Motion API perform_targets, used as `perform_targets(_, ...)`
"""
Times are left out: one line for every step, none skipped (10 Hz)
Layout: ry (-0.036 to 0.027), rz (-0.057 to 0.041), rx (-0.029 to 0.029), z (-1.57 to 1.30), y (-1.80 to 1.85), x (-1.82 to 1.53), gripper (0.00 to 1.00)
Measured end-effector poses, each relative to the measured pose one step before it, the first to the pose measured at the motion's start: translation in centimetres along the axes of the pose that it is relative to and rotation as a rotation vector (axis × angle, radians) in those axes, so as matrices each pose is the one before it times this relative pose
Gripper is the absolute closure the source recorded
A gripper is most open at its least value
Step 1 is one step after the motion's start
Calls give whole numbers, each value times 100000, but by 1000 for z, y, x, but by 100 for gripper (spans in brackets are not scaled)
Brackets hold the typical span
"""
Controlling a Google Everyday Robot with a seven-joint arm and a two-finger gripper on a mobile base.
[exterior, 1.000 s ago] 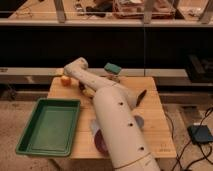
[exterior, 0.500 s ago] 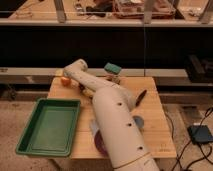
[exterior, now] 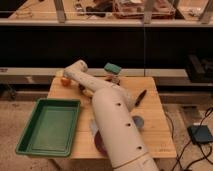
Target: Place apple in purple bowl
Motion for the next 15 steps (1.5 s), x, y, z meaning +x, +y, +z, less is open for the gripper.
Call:
perform_targets(-36,-146,50,129,-48,-80,20)
perform_targets(-92,-205,100,160,-100,-132,20)
perform_targets(-132,-169,120,176,-99,-162,20)
perform_targets(-136,-162,36,136,-71,-139,20)
perform_targets(-136,-201,31,133,-70,-153,20)
perform_targets(5,-308,-36,78,-6,-98,20)
perform_targets(86,-522,-231,124,116,-130,20)
perform_targets(2,-320,-181,108,114,-130,20)
perform_targets(7,-209,-101,35,29,-40,20)
perform_targets(-64,-183,-80,96,53,-123,20)
perform_targets(77,-249,-20,26,-3,6,20)
perform_targets(-34,-427,-80,71,52,-81,20)
perform_targets(61,-535,-106,83,7,-48,20)
perform_targets(8,-661,22,140,-140,-116,20)
perform_targets(34,-735,36,131,-193,-113,20)
